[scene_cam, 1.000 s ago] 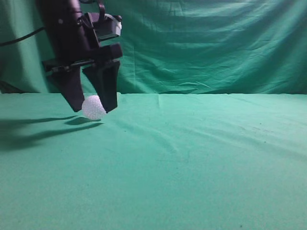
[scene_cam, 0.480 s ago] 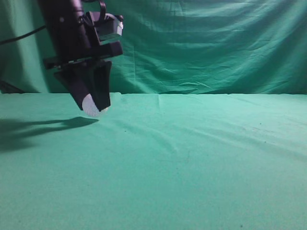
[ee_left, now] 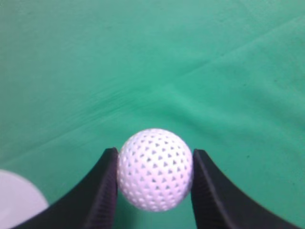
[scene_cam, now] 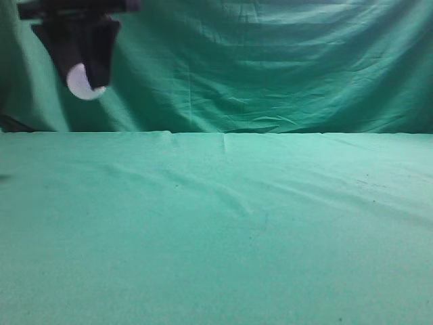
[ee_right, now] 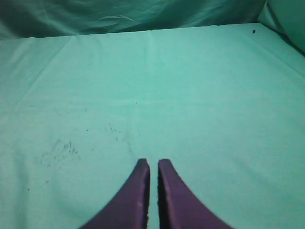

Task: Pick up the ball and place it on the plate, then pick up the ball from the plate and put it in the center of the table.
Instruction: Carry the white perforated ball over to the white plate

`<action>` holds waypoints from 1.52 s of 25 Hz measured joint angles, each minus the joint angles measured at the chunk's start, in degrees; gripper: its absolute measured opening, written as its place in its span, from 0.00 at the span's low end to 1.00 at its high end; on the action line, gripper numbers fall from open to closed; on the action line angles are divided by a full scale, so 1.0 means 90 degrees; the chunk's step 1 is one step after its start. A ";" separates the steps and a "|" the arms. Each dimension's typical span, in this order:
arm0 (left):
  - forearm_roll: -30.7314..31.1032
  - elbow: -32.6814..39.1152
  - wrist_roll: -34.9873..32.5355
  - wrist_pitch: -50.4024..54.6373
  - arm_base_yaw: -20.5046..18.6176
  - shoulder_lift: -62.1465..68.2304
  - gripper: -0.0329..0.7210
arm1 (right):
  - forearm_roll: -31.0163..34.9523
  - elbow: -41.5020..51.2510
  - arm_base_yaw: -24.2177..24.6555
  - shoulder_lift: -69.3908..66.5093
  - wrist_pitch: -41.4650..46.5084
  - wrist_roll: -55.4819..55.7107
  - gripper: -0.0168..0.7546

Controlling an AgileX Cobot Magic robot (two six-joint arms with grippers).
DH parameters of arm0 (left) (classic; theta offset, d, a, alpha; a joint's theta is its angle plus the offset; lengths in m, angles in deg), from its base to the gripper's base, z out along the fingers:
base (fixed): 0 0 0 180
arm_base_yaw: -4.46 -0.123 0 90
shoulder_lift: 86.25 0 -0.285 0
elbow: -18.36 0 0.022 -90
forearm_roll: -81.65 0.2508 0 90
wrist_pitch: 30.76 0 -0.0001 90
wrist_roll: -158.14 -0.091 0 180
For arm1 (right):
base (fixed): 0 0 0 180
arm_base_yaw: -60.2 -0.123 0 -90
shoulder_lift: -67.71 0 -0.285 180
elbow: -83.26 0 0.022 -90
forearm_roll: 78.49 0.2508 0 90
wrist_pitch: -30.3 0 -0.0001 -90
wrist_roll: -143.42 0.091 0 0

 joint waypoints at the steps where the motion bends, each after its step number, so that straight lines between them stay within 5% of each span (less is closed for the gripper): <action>1: 0.0000 0.0031 0.0017 0.0050 -0.0079 -0.0116 0.45 | 0.0000 0.0000 0.0000 0.0000 0.0000 0.0000 0.09; 19: -0.0194 0.2459 0.0121 -0.0777 -0.3430 -0.1321 0.45 | 0.0000 0.0000 0.0000 0.0011 0.0000 0.0000 0.09; 38: -0.0200 0.2764 0.0121 -0.2259 -0.3699 -0.0780 0.45 | 0.0000 0.0000 0.0000 0.0011 0.0000 0.0000 0.09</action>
